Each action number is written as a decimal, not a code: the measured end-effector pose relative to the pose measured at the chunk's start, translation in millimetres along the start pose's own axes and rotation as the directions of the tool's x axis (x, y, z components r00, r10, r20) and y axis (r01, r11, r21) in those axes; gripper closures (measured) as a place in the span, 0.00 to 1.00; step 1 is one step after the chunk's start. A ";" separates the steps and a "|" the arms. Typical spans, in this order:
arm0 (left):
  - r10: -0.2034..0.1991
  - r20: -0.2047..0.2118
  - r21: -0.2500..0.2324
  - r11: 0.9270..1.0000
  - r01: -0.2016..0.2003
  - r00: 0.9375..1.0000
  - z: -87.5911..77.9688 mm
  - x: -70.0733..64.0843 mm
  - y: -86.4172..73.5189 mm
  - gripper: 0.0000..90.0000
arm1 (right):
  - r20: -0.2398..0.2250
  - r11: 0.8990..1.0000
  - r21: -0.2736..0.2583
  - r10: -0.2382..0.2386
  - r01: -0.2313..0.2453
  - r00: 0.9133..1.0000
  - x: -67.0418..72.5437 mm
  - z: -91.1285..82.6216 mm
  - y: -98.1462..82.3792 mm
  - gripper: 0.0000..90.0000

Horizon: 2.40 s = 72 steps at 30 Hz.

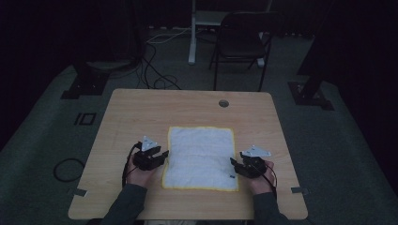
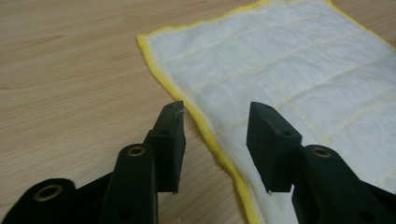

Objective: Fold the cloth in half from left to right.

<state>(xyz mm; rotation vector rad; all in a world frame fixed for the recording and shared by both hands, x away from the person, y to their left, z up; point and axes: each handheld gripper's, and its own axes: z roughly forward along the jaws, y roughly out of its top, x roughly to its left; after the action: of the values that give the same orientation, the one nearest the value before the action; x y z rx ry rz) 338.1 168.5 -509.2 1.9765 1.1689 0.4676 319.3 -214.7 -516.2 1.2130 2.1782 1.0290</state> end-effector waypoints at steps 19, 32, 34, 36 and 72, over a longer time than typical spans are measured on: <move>0.016 -0.035 0.084 0.996 -0.013 0.999 40.1 -15.5 -9.0 0.57 | 0.004 1.000 0.011 0.000 0.000 1.000 -0.3 -0.1 -2.9 0.53; 0.028 -0.061 0.073 0.997 -0.023 0.998 48.1 -19.4 -4.7 0.59 | 0.012 1.000 0.019 0.003 -0.003 1.000 -1.5 2.6 -4.7 0.53; 0.032 -0.047 0.071 0.997 -0.029 0.998 48.1 -19.5 -4.7 0.63 | 0.014 1.000 0.019 0.000 0.000 1.000 -1.7 3.1 -5.1 0.53; 0.033 -0.036 0.068 0.997 -0.030 0.999 48.0 -20.0 -4.9 0.68 | 0.014 1.000 0.021 0.003 -0.003 1.000 -1.9 3.5 -5.7 0.53; -0.011 0.075 0.003 1.000 0.011 0.997 11.9 13.5 0.7 0.95 | 0.009 1.000 0.015 0.020 -0.021 1.000 -4.2 8.5 -11.9 0.54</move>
<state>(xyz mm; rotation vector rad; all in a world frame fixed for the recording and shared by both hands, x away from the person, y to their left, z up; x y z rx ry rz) 353.1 174.7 -517.1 1.9716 1.1334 0.3827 321.0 -219.0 -530.7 1.2471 2.1747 1.0147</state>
